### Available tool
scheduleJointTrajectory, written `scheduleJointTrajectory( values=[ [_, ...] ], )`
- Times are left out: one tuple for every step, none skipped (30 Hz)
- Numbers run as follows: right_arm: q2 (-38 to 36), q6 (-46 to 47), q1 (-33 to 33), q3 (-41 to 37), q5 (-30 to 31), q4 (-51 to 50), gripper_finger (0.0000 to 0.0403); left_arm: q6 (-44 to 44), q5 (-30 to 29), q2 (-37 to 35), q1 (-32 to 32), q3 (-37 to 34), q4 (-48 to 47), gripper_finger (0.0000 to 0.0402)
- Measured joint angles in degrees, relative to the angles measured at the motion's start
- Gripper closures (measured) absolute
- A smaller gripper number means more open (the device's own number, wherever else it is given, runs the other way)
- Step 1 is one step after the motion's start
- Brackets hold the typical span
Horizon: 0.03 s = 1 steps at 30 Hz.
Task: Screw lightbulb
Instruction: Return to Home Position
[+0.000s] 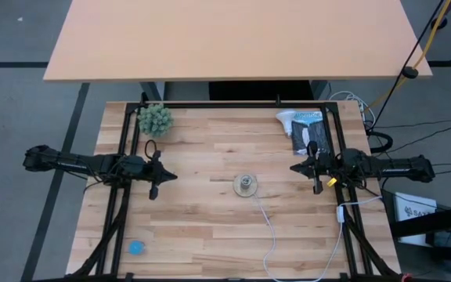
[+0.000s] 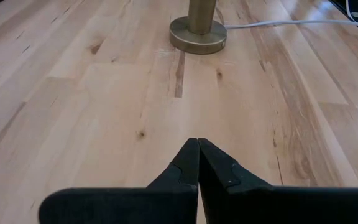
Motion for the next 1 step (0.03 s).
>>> scheduleJointTrajectory(
  values=[
    [0.0, 0.0, 0.0, 0.0, 0.0, 0.0, 0.0403, 0.0, 0.0, 0.0, 0.0, 0.0, 0.0, 0.0401]
  ],
)
